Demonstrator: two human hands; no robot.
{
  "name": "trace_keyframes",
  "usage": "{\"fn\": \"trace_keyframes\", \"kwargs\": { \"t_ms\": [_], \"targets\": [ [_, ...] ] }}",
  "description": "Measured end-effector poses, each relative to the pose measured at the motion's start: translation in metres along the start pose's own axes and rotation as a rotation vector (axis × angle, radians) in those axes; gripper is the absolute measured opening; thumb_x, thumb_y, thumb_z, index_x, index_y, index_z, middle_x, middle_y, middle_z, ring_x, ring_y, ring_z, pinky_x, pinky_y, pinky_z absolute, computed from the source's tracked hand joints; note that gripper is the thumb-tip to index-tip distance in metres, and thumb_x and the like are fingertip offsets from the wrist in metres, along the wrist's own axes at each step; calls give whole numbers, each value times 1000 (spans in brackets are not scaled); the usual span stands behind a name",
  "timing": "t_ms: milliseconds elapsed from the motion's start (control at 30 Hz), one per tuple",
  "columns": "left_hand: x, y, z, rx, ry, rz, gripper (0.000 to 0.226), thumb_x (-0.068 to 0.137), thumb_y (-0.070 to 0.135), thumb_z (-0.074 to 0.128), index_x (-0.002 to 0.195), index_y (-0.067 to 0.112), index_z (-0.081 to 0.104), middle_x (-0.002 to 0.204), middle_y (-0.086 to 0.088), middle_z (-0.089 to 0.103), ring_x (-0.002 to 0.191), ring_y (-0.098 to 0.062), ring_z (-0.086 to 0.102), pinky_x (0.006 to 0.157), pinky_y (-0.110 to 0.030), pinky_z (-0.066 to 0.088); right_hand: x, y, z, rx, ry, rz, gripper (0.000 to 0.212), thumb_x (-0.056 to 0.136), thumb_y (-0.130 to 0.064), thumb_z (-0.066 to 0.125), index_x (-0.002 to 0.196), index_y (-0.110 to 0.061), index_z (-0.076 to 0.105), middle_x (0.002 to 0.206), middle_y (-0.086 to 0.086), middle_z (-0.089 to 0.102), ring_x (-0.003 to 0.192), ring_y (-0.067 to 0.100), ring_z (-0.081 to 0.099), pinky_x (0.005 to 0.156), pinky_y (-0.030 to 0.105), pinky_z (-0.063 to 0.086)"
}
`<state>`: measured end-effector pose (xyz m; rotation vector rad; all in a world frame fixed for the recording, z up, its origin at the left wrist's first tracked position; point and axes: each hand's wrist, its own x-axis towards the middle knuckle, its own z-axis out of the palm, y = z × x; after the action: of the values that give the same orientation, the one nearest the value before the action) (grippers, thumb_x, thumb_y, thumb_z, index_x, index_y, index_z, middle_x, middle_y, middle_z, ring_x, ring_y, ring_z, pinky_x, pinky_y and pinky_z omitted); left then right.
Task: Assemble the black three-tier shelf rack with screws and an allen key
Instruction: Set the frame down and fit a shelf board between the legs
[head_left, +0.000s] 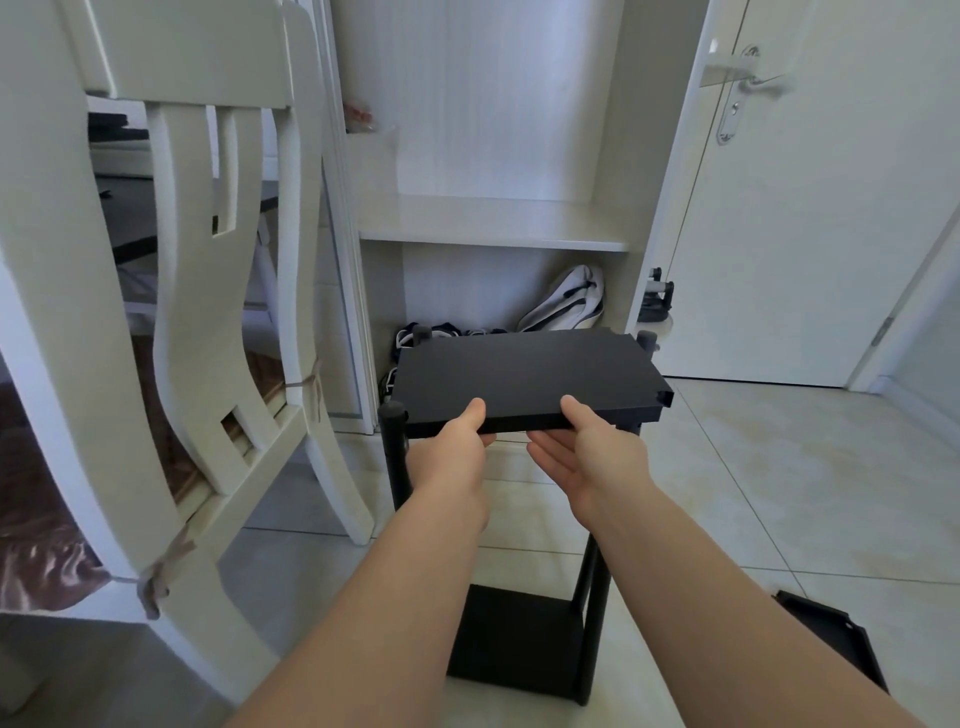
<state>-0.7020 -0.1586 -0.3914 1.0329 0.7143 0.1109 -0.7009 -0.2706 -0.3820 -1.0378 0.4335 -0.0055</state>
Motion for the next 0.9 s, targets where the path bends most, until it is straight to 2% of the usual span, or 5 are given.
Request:
{"fn": "trace_keyframes", "kwargs": {
  "t_ms": [233, 500, 633, 733, 900],
  "targets": [
    [-4, 7, -5, 0, 4, -48, 28, 85, 38, 77, 98, 17, 63, 88, 1, 75, 75, -12, 60, 60, -24, 42, 0, -3, 3, -33, -68, -32, 14, 97, -17, 69, 104, -8, 63, 98, 18, 75, 79, 23, 78, 66, 31, 63],
    [-8, 11, -7, 8, -33, -80, 38, 86, 36, 76, 115, 15, 63, 94, 0, 75, 82, -11, 63, 60, -22, 44, 0, -3, -14, -150, -114, -74, 17, 98, -26, 68, 105, -11, 65, 96, 11, 77, 84, 20, 77, 76, 35, 63],
    [-8, 13, -5, 11, -51, -106, 39, 86, 37, 76, 117, 17, 63, 95, 1, 76, 80, -10, 62, 60, -21, 45, 5, 3, -42, -347, 67, -248, 11, 97, -23, 66, 98, -12, 69, 89, 7, 76, 75, 16, 76, 66, 27, 61],
    [-8, 13, -5, 16, -57, -112, 38, 86, 37, 76, 116, 17, 64, 95, 1, 76, 80, -9, 62, 61, -20, 46, 15, 4, -64, -525, 236, -383, 11, 94, -20, 67, 102, -13, 65, 92, 5, 72, 76, 15, 72, 77, 38, 62],
    [-9, 11, -4, 25, -50, -107, 35, 86, 37, 76, 113, 18, 65, 94, 2, 76, 80, -10, 62, 63, -21, 45, 35, -2, -70, -662, 288, -425, 38, 90, -26, 74, 122, -18, 55, 113, 0, 64, 99, 27, 68, 92, 48, 56]
  ]
}}
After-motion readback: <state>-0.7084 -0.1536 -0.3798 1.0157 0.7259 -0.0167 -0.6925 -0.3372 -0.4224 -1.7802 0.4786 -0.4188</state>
